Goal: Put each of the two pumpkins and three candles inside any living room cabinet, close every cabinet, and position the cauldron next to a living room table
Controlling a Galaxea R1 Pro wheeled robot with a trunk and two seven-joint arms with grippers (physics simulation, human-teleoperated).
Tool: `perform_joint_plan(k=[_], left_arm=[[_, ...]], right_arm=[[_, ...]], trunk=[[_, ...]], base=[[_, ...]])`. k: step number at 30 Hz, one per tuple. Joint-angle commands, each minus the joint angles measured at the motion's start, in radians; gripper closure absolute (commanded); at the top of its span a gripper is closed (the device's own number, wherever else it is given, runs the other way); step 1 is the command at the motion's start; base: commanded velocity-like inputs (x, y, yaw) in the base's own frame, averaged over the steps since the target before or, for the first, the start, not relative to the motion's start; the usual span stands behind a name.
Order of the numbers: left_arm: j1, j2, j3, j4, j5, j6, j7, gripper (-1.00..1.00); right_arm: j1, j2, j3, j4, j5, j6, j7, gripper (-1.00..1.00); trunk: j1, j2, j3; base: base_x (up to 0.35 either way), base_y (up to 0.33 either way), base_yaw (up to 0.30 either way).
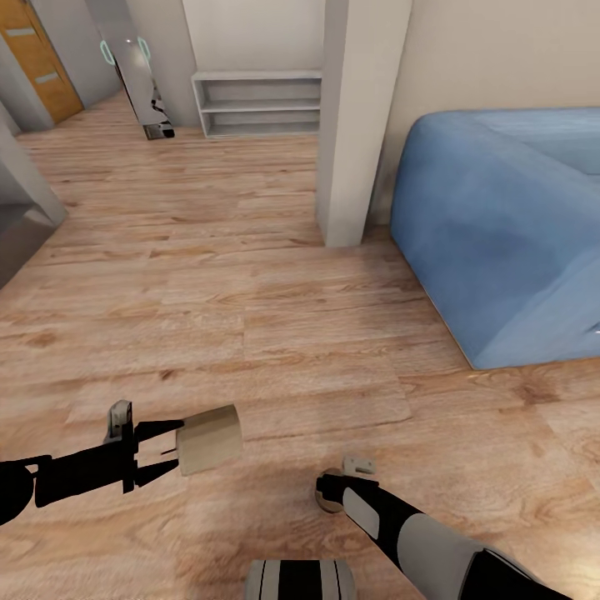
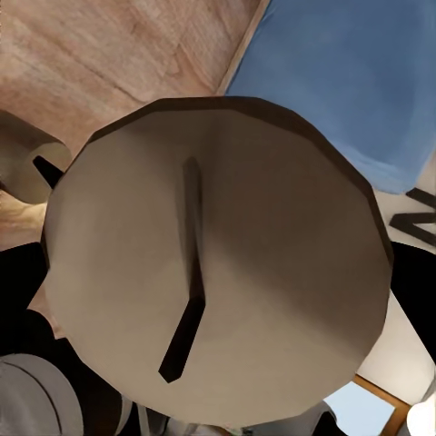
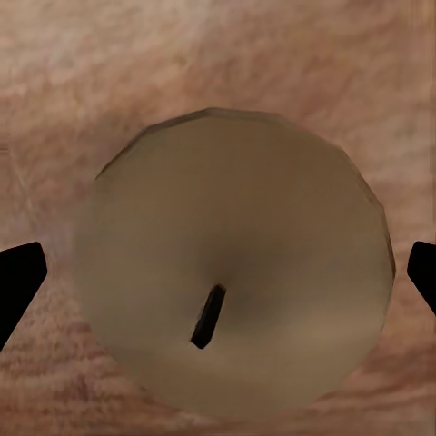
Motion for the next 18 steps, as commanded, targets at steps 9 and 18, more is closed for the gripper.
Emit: perform_joint_plan(k=[9, 18], left_arm=[[-0.001, 0.001, -0.001, 0.0, 0.012, 0.0, 0.009, 1.0], [-0.001, 0.001, -0.001, 0.0, 0.012, 0.0, 0.009, 1.0]], right_arm=[[-0.001, -0.002, 0.008, 0.002, -0.005, 0.004, 0.022, -1.0], [-0.001, -0.002, 0.008, 0.002, -0.005, 0.004, 0.023, -1.0]], trunk=[[0.0, -0.001, -0.005], [0.002, -0.001, -0.016]], base=[[0.0, 0.0, 0.0], [0.0, 0.0, 0.0]])
